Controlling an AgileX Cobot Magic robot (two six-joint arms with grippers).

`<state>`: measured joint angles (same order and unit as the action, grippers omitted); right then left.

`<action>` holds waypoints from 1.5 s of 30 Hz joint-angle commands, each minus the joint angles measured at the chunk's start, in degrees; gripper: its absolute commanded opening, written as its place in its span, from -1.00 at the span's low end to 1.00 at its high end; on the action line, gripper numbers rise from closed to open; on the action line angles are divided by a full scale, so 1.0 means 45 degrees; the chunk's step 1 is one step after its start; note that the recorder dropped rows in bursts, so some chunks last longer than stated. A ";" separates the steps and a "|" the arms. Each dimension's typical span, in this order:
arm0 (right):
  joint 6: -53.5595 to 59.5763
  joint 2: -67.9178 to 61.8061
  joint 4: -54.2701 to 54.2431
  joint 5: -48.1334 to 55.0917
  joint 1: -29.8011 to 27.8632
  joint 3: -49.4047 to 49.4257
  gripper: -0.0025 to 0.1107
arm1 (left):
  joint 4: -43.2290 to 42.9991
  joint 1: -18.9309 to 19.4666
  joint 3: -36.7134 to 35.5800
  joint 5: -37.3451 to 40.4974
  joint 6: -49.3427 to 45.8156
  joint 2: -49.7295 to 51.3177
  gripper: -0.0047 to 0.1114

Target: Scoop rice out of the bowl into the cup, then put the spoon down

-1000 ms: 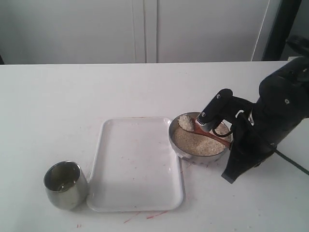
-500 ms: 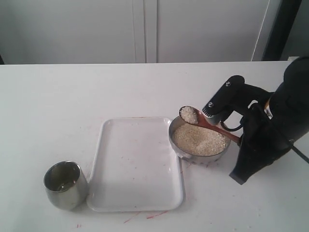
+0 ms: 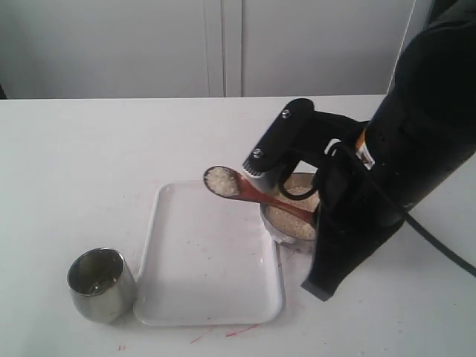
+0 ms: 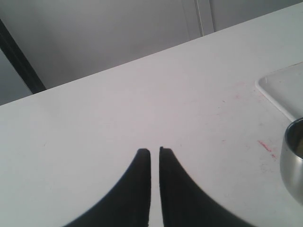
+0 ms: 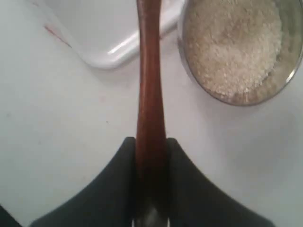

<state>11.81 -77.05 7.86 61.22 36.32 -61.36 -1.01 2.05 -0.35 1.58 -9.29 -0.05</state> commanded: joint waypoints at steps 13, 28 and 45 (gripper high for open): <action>-0.2329 -0.1470 -0.0109 0.1448 0.3867 -0.2450 -0.96 | 0.0110 -0.0035 0.0078 -0.0075 0.0018 0.0011 -0.67; -0.2329 -0.5264 0.2455 0.1934 0.5011 -0.4296 -0.96 | 0.0110 -0.0035 0.0078 -0.0075 0.0018 0.0011 -0.67; -0.1790 -0.5272 0.3943 0.1642 0.5011 -0.4296 -0.96 | 0.0110 -0.0035 0.0078 -0.0075 0.0018 0.0011 -0.67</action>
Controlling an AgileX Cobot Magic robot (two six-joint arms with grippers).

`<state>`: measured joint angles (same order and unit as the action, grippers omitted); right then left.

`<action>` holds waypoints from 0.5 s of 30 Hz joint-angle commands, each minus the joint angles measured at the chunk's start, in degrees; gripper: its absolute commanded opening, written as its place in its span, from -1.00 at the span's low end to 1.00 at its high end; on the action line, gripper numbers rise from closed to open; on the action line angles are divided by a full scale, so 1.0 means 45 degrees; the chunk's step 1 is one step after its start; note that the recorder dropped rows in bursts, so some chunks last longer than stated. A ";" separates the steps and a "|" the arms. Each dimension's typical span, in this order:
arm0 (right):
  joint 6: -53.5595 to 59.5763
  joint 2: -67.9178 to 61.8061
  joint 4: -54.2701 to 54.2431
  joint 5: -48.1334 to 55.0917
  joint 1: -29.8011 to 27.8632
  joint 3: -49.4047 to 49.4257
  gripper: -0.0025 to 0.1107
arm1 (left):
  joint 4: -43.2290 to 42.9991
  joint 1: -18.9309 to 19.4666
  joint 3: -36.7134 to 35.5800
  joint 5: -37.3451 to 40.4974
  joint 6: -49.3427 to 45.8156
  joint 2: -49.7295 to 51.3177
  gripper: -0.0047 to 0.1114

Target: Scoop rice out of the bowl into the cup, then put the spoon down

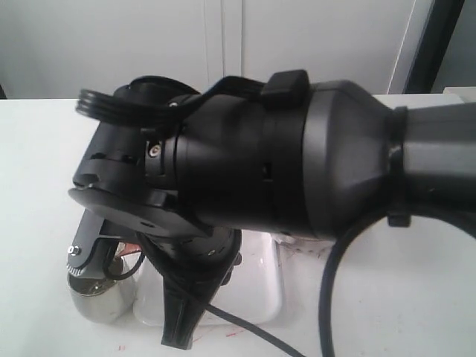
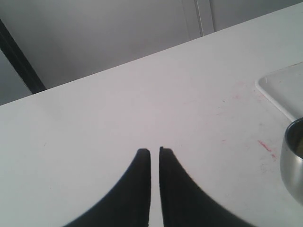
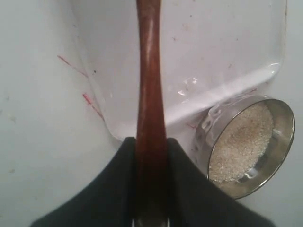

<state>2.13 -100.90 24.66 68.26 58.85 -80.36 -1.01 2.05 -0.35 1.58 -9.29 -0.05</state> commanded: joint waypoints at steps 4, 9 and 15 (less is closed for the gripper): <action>0.0601 -0.0176 0.0242 0.0117 0.0004 -0.0075 -0.96 | 0.0110 -0.0035 0.0078 -0.0075 0.0018 0.0011 -0.67; 0.0601 -0.0480 0.0736 -0.0030 0.0054 -0.0075 -0.96 | 0.0110 -0.0035 0.0078 -0.0075 0.0018 0.0011 -0.67; 0.0548 -0.0853 0.2098 -0.0128 0.0542 -0.0075 -0.96 | 0.0110 -0.0035 0.0078 -0.0075 0.0018 0.0011 -0.67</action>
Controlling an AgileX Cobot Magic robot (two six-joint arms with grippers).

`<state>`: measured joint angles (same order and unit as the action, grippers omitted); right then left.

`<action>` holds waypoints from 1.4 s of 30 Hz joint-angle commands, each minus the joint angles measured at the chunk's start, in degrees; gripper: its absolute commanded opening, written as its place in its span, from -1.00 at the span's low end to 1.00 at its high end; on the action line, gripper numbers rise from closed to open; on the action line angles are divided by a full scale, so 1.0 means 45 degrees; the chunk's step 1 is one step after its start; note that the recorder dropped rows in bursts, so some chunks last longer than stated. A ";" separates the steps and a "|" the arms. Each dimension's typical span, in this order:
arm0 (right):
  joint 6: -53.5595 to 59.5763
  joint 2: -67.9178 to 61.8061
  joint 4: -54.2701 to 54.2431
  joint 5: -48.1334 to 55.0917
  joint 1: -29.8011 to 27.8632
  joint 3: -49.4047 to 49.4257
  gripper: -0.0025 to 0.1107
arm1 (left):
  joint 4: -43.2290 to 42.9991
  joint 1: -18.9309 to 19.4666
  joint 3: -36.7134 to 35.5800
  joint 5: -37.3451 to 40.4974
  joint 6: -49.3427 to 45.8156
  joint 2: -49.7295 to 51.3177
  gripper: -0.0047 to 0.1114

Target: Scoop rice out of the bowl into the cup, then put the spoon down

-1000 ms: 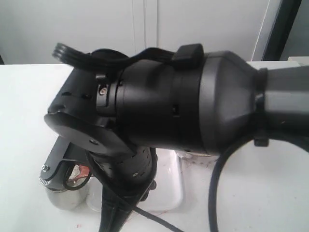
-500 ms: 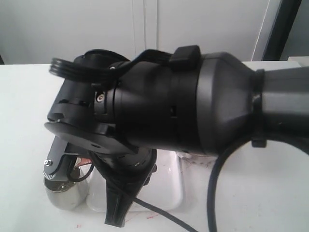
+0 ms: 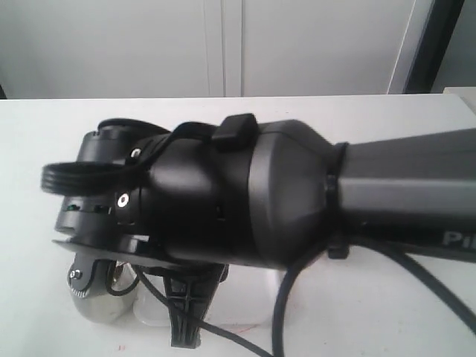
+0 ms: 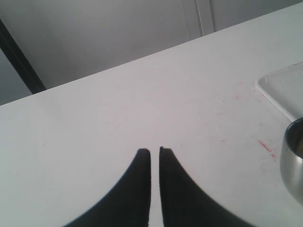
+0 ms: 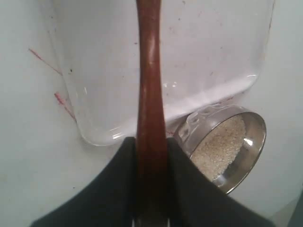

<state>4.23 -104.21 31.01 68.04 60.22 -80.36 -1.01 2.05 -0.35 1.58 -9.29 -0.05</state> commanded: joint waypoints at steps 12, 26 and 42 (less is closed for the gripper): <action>-0.0426 -0.0252 0.1793 -0.0109 0.0348 -0.0075 -0.96 | 0.0110 -0.0035 0.0078 -0.0075 0.0018 0.0011 -0.67; -0.0426 -0.0252 0.1970 -0.0505 0.0348 -0.0075 -0.96 | 0.0110 -0.0035 0.0078 -0.0075 0.0018 0.0011 -0.67; 0.0435 -0.0252 0.2221 -0.0077 0.0348 -0.0075 -0.96 | 0.0110 -0.0035 0.0078 -0.0075 0.0018 0.0011 -0.67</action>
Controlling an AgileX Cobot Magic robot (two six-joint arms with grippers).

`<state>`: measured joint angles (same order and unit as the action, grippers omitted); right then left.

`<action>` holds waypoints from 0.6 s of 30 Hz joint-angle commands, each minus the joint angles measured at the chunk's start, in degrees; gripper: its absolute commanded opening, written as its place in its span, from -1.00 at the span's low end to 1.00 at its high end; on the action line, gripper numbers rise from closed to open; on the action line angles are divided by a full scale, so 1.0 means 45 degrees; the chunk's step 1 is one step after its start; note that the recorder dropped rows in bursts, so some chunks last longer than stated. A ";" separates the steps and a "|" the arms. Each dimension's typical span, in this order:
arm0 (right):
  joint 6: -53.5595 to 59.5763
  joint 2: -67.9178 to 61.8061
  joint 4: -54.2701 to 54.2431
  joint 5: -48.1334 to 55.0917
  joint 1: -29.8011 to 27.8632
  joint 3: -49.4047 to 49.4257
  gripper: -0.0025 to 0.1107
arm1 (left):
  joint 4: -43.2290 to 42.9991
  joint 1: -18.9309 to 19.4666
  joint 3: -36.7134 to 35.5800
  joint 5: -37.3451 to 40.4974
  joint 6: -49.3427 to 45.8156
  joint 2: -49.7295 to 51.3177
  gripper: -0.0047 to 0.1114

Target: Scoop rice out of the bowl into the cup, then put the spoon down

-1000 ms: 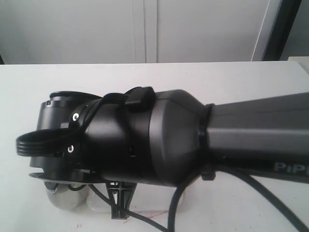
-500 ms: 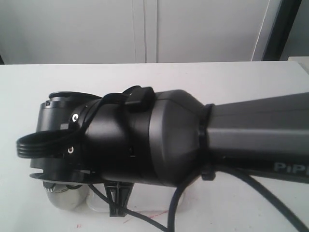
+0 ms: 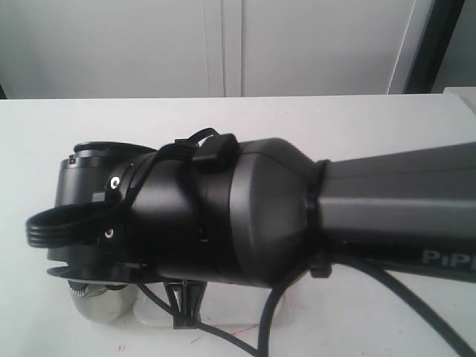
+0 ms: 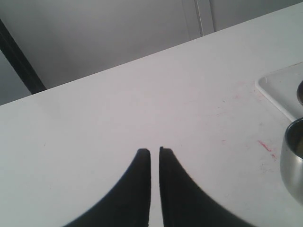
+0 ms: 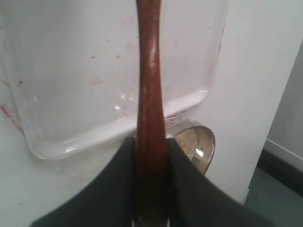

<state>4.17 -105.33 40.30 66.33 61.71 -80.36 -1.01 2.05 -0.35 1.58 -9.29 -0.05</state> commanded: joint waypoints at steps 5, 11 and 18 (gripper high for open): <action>0.0471 -0.0004 0.0181 0.0310 0.0015 -0.0075 -0.96 | 0.0110 -0.0035 0.0078 -0.0075 0.0018 0.0011 -0.67; 0.0552 -0.0056 0.0259 0.0261 0.0015 -0.0075 -0.96 | 0.0110 -0.0035 0.0078 -0.0075 0.0018 0.0011 -0.67; 0.0729 -0.0345 0.0709 0.0261 0.0015 -0.0075 -0.96 | 0.0110 -0.0035 0.0078 -0.0075 0.0018 0.0011 -0.67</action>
<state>7.02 -106.46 41.93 67.18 61.71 -80.36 -1.01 2.05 -0.35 1.58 -9.29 -0.05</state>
